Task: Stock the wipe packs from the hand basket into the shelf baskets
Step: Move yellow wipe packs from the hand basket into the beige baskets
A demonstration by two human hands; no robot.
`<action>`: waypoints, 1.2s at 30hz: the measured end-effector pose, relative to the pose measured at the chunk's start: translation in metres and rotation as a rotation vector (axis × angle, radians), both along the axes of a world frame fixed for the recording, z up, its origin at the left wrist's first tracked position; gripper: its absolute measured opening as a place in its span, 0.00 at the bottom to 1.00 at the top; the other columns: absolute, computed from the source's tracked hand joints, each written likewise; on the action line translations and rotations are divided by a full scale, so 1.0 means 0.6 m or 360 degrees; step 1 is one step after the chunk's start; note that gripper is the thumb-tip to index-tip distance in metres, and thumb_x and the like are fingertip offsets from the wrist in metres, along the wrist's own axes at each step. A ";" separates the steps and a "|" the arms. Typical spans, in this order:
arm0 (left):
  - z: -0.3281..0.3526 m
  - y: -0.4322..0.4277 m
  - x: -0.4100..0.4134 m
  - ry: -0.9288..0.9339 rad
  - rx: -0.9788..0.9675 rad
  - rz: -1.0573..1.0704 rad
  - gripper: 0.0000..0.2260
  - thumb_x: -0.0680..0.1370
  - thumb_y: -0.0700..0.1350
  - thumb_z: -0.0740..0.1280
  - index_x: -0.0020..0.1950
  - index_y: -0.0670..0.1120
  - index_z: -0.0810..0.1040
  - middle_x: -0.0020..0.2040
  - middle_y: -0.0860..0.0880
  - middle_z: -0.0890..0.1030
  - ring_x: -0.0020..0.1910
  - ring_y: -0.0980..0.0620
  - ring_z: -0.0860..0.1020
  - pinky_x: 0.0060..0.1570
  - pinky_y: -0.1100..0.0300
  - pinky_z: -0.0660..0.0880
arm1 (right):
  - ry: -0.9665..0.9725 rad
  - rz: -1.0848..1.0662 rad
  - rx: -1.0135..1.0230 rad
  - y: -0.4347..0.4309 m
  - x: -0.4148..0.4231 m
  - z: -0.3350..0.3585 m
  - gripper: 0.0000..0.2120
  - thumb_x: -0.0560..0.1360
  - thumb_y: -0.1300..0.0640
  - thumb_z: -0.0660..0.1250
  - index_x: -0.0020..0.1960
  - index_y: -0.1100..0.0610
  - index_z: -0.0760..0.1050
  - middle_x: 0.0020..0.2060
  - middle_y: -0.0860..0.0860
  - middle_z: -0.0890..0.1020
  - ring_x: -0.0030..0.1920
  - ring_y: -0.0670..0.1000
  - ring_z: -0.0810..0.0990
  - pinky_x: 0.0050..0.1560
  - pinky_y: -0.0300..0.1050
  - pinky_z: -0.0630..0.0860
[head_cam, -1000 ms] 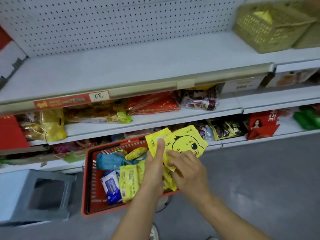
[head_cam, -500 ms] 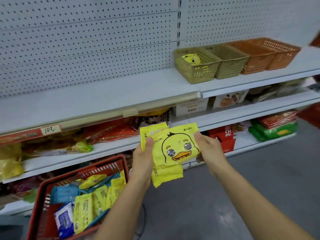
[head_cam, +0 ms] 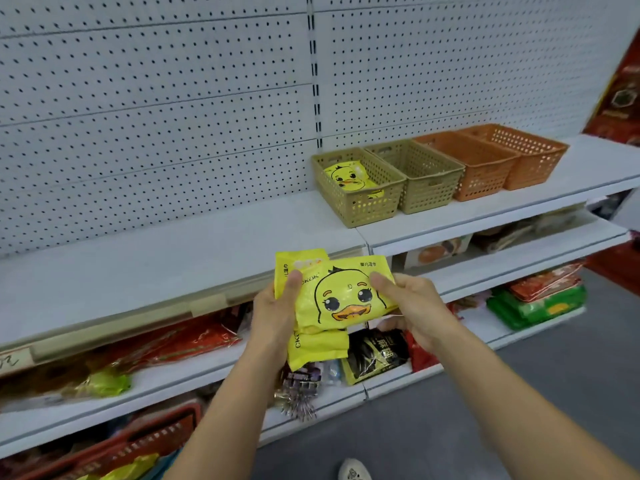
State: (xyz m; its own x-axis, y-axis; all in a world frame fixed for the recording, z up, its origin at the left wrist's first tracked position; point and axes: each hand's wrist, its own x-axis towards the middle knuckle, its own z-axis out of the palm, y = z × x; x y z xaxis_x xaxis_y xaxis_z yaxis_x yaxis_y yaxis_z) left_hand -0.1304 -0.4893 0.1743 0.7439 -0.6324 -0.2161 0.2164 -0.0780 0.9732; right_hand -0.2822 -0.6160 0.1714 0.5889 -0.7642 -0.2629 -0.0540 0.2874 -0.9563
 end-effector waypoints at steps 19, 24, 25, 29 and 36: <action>0.054 -0.353 0.234 0.0256 -0.0129 0.0200 0.14 0.79 0.55 0.64 0.55 0.45 0.79 0.43 0.47 0.86 0.40 0.46 0.85 0.37 0.51 0.81 | 0.0110 -0.0599 -0.0444 -0.505 0.201 0.097 0.04 0.77 0.59 0.67 0.51 0.58 0.78 0.47 0.55 0.83 0.44 0.53 0.81 0.45 0.46 0.76; 0.050 -0.376 0.251 0.0269 -0.0120 0.0275 0.13 0.80 0.55 0.63 0.52 0.46 0.80 0.41 0.47 0.86 0.38 0.47 0.85 0.37 0.51 0.80 | 0.0604 -0.0273 -0.0645 -0.557 0.267 0.096 0.09 0.76 0.55 0.68 0.51 0.60 0.78 0.50 0.59 0.83 0.47 0.58 0.81 0.49 0.51 0.78; 0.050 -0.380 0.252 0.0273 -0.0116 0.0289 0.14 0.80 0.55 0.63 0.52 0.46 0.80 0.41 0.47 0.86 0.38 0.47 0.85 0.36 0.51 0.80 | 0.0739 -0.0175 -0.0671 -0.564 0.278 0.093 0.11 0.76 0.54 0.68 0.52 0.61 0.78 0.50 0.59 0.83 0.47 0.58 0.82 0.49 0.52 0.79; 0.053 -0.399 0.258 0.0287 -0.0098 0.0346 0.14 0.80 0.56 0.63 0.53 0.46 0.80 0.42 0.46 0.86 0.40 0.45 0.85 0.37 0.50 0.81 | 0.1025 0.0153 -0.0676 -0.577 0.306 0.088 0.17 0.78 0.59 0.65 0.65 0.62 0.71 0.61 0.57 0.77 0.46 0.57 0.82 0.41 0.50 0.80; 0.058 -0.442 0.263 0.0294 -0.0076 0.0380 0.14 0.80 0.56 0.63 0.53 0.46 0.80 0.42 0.46 0.86 0.39 0.46 0.85 0.38 0.50 0.81 | 0.1641 0.0553 -0.1323 -0.590 0.316 0.083 0.10 0.76 0.62 0.61 0.57 0.63 0.72 0.43 0.54 0.75 0.43 0.53 0.76 0.33 0.41 0.70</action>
State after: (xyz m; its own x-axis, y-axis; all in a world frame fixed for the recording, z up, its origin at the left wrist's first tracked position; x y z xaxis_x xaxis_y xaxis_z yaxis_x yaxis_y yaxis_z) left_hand 0.0271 -0.7545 0.2092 0.8235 -0.4573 -0.3356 0.3968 0.0415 0.9170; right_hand -0.0924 -0.9700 0.2211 0.5994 -0.7651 -0.2353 -0.7909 -0.5208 -0.3214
